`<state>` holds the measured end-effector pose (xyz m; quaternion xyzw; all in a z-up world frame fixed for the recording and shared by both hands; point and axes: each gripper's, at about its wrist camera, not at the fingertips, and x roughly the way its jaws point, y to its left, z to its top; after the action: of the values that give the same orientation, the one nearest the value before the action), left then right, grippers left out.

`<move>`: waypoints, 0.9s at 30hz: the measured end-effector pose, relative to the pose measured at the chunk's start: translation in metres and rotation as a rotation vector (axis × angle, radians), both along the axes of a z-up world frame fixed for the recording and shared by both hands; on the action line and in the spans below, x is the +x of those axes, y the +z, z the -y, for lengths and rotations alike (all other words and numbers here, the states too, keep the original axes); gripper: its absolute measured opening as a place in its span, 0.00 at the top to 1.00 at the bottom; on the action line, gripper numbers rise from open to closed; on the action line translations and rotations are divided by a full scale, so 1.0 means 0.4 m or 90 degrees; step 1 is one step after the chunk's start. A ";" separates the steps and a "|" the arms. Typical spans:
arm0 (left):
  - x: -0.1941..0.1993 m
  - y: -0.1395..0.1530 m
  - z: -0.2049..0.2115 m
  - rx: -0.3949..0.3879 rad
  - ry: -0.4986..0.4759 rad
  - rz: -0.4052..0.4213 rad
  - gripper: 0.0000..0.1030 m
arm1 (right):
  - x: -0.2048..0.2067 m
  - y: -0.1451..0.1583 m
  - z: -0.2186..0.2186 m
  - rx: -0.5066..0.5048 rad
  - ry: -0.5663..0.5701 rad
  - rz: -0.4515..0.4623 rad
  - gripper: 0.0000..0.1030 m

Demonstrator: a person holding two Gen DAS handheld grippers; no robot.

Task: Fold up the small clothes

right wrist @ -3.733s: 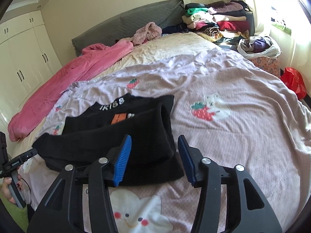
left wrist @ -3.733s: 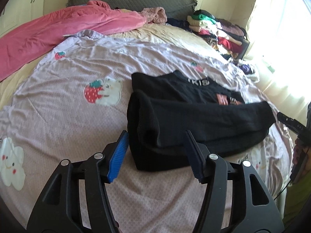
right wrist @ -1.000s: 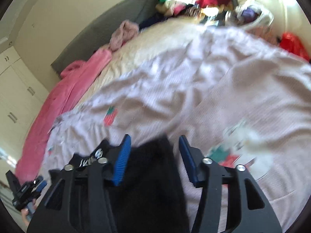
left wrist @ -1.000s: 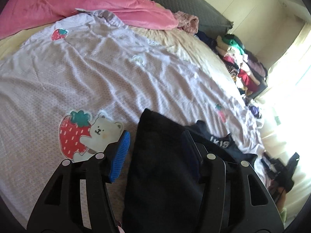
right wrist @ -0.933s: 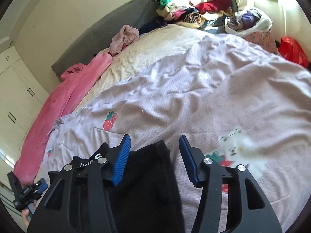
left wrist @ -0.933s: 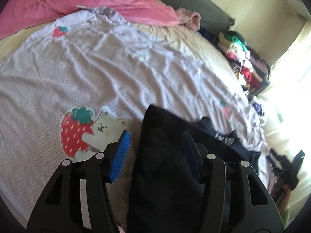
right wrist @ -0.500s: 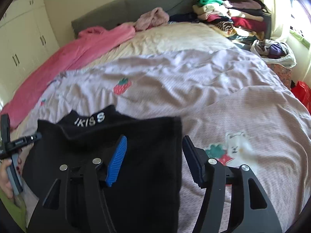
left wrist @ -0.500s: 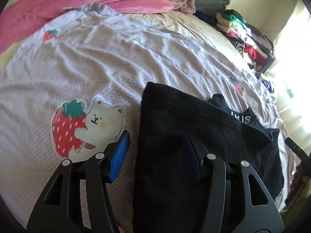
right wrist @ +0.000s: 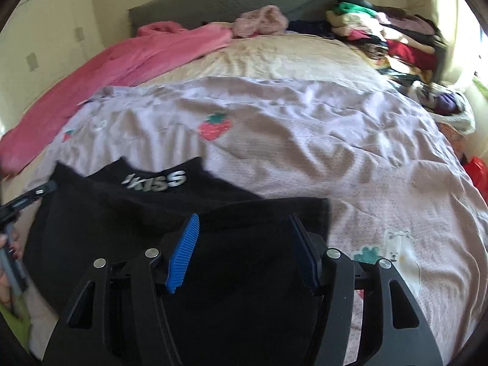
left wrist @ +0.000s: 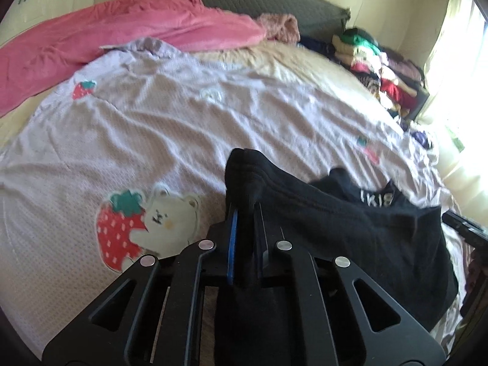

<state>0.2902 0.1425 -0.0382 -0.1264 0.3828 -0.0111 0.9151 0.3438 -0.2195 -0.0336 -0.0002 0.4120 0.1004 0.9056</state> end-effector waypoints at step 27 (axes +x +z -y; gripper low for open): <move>0.005 -0.038 0.001 0.020 -0.004 -0.044 1.00 | 0.086 -0.069 0.040 -0.003 -0.026 -0.037 0.94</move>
<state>0.2922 0.1422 -0.0533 -0.1114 0.4148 -0.0037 0.9030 0.3781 -0.2356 -0.0612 0.0087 0.4380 0.0810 0.8953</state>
